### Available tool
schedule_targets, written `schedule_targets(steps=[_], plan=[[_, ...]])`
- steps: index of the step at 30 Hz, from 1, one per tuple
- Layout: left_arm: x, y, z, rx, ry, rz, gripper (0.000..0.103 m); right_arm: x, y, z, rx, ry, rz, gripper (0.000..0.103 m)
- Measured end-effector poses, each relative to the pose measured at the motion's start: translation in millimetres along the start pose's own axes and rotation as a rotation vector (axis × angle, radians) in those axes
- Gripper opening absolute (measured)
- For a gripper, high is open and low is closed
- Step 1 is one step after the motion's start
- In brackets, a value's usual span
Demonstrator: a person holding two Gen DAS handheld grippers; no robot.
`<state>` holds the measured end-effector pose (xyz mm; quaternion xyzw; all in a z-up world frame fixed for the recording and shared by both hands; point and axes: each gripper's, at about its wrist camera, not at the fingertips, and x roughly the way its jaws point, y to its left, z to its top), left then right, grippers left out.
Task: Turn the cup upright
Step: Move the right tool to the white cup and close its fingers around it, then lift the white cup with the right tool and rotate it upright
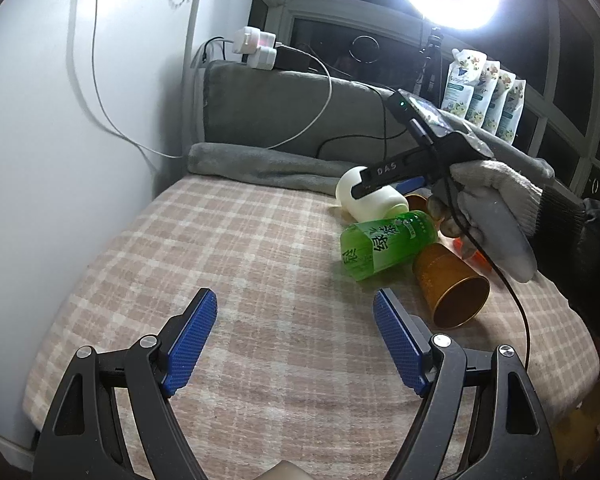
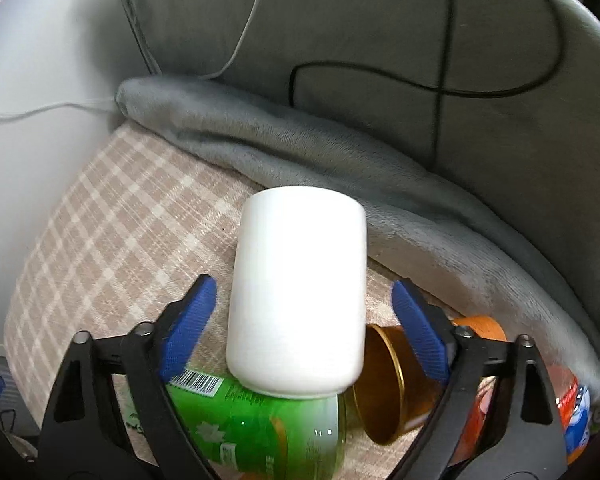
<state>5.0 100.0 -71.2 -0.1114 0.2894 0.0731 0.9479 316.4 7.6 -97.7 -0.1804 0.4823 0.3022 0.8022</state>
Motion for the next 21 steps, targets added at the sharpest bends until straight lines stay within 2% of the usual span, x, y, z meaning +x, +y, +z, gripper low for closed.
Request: schedule_targets(steps=[4,9,15,21], plan=[[1,2,1,-0.005,-0.001,0.001,0.08,10,3,2,-0.014,0.031,-0.004,0.077],[1,3,2,-0.008,-0.002,0.001,0.08,11,6,2,-0.009,0.028,-0.007,0.077],[-1,3,3,-0.002,-0.009,0.002,0.08,1,3,3,0.031,-0.024,0.025,0.077],[-7,0,5,0.004,-0.022,0.009,0.08,-26,2,6,0.063,-0.091,0.069,0.077]])
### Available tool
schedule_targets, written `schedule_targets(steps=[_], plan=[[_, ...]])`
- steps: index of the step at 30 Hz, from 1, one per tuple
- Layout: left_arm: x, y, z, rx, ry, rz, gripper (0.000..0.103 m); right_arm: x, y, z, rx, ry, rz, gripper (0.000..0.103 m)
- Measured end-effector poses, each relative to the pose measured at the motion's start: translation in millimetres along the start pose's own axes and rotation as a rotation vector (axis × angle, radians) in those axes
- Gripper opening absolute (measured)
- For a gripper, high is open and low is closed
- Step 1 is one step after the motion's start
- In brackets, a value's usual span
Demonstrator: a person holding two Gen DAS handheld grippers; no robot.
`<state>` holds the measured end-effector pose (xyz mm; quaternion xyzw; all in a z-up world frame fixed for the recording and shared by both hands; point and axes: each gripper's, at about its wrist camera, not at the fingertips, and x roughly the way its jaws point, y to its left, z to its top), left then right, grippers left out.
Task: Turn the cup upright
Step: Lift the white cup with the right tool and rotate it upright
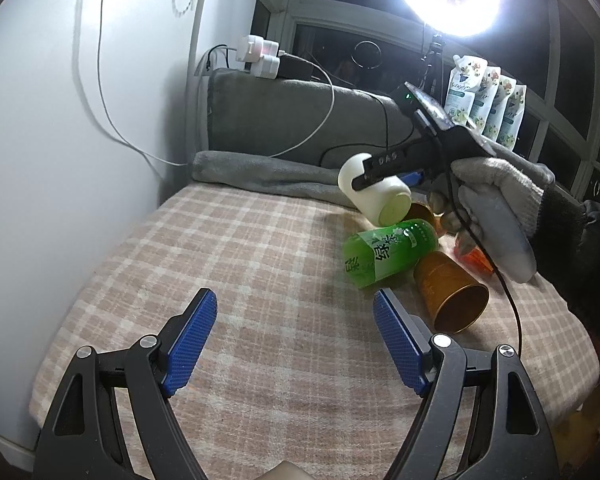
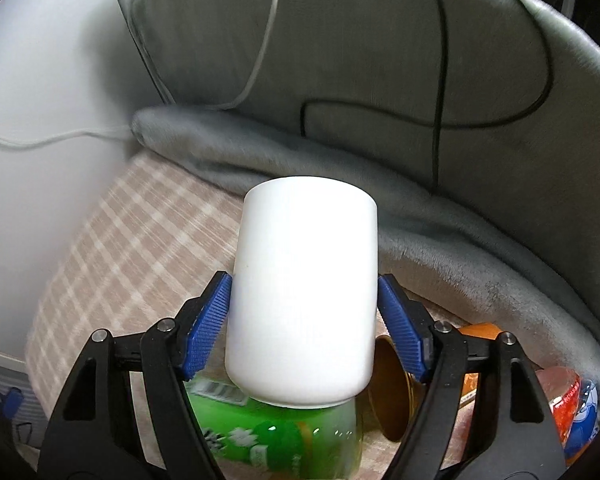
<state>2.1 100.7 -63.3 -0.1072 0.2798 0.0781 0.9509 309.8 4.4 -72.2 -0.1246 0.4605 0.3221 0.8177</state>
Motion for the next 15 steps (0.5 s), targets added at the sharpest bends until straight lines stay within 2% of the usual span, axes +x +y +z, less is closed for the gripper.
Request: schedule_targets(steps=[7,15], plan=[[-11,-10,1,0.021,-0.02,-0.007,0.08,-60,-2,-3,0.036,-0.103,0.063,0.077],[-21,-30,-1,0.039,-0.011,-0.062,0.08,-130,-15,-45,0.097,-0.17,0.089,0.077]])
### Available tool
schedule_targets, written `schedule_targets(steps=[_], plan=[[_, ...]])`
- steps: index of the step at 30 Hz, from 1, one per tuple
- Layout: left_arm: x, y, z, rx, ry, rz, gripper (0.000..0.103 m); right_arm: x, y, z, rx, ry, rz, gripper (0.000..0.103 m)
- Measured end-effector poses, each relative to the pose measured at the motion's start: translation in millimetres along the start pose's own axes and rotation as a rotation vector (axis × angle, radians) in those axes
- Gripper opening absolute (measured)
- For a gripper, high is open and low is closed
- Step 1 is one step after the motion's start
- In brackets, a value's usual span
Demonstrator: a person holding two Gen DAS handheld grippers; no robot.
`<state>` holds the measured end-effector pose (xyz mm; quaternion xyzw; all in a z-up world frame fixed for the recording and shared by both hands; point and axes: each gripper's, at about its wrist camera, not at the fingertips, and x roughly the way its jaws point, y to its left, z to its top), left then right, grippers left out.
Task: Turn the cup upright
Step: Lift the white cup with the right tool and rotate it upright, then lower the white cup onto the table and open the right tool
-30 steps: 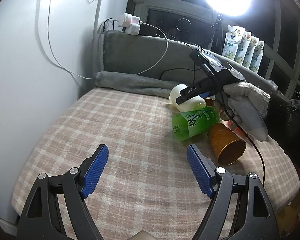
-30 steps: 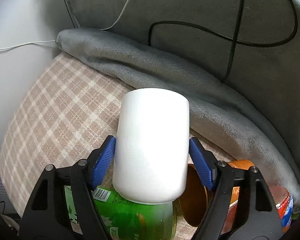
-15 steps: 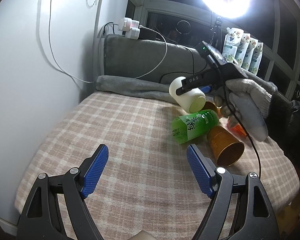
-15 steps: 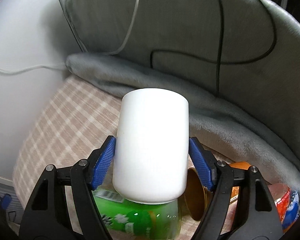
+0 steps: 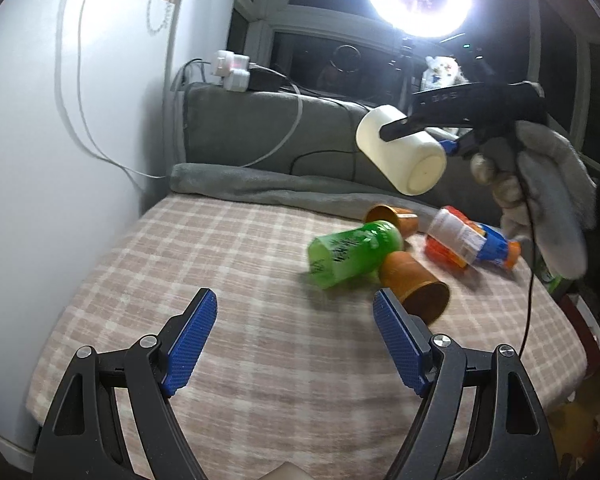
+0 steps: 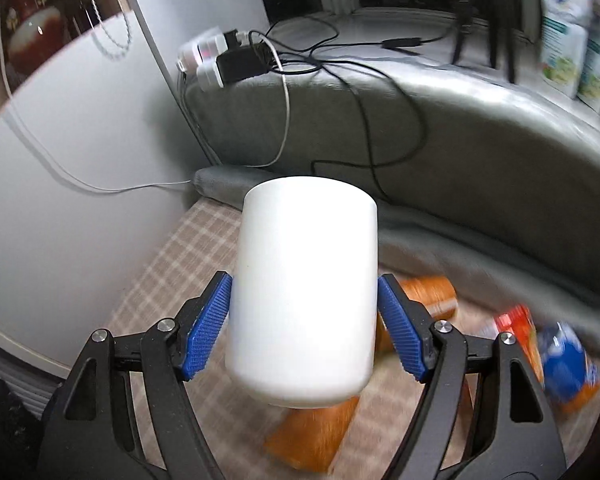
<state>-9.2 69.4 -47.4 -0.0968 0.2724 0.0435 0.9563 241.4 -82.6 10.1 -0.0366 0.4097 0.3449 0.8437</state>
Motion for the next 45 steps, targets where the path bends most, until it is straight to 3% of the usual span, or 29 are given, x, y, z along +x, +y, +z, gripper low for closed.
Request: schedule_targets(steps=[6,14,25,38,45], plan=[[-4,-25,-2,0.045,0.026,-0.064,0.08,-45,-23,-51,0.084,-0.006,-0.032,0.077],[1,-56,-7,0.072,0.082,-0.163,0.08,-72,-54,-121,0.205,0.029,-0.088,0.077],[30,-88,-12,0.051,0.228,-0.305,0.08,-62,-85,-199,0.377,0.114,-0.087,0.077],[47,-117,-13,0.077,0.313,-0.341,0.08,-45,-86,-218,0.42,0.126,-0.035,0.077],[58,-130,-10,0.073,0.361,-0.388,0.079,-68,-87,-218,0.39,0.059,-0.046,0.082]])
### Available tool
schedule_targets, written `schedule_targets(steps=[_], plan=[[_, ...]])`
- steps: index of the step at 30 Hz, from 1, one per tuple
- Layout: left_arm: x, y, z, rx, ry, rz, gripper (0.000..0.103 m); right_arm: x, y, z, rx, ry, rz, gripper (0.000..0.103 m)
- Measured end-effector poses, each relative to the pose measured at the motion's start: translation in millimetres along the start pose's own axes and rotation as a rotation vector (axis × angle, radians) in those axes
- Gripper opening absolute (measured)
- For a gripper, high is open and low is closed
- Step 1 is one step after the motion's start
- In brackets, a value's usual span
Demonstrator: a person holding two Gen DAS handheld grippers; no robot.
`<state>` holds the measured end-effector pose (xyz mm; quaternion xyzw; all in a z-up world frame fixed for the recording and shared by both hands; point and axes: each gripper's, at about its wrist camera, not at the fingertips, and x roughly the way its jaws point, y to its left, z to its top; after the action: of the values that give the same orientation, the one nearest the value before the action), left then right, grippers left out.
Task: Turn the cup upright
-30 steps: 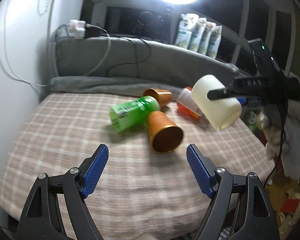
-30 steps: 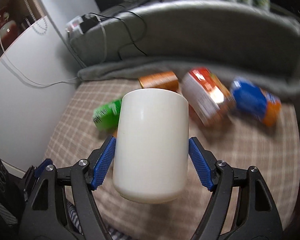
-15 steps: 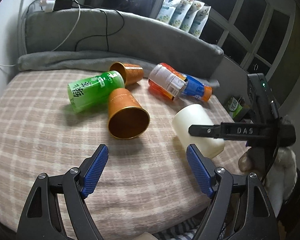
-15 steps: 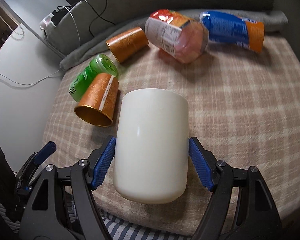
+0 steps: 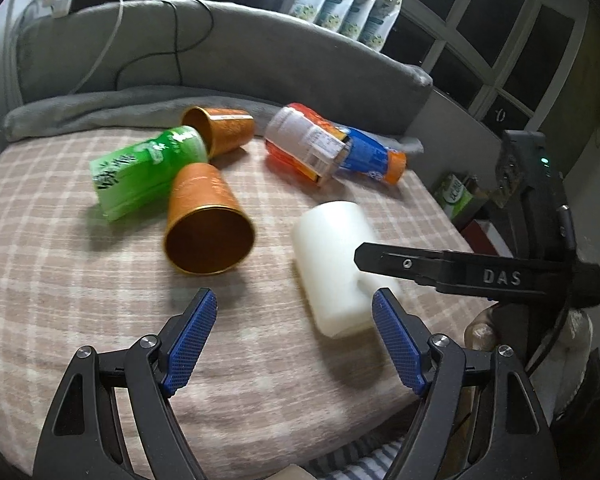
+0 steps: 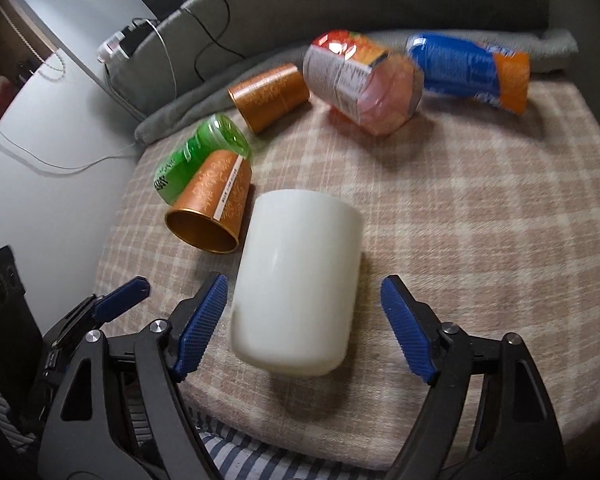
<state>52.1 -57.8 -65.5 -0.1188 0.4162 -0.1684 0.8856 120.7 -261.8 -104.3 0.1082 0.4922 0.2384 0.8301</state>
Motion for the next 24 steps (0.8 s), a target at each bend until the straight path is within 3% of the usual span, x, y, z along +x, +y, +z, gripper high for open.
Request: schedule_targets(steps=[7,13,24], plan=[[27,-5,15,-0.067,0.089,-0.089,0.079,-41,-20,-13,0.031,-0.098,-0.012,0.082],[55,3,30,-0.186,0.179,-0.164,0.079,-72,-50,-32,0.097,-0.149,-0.032,0.082],[88,-3,46,-0.213,0.262,-0.167,0.079,-108,-99,-65,0.214,-0.214,-0.072,0.082]])
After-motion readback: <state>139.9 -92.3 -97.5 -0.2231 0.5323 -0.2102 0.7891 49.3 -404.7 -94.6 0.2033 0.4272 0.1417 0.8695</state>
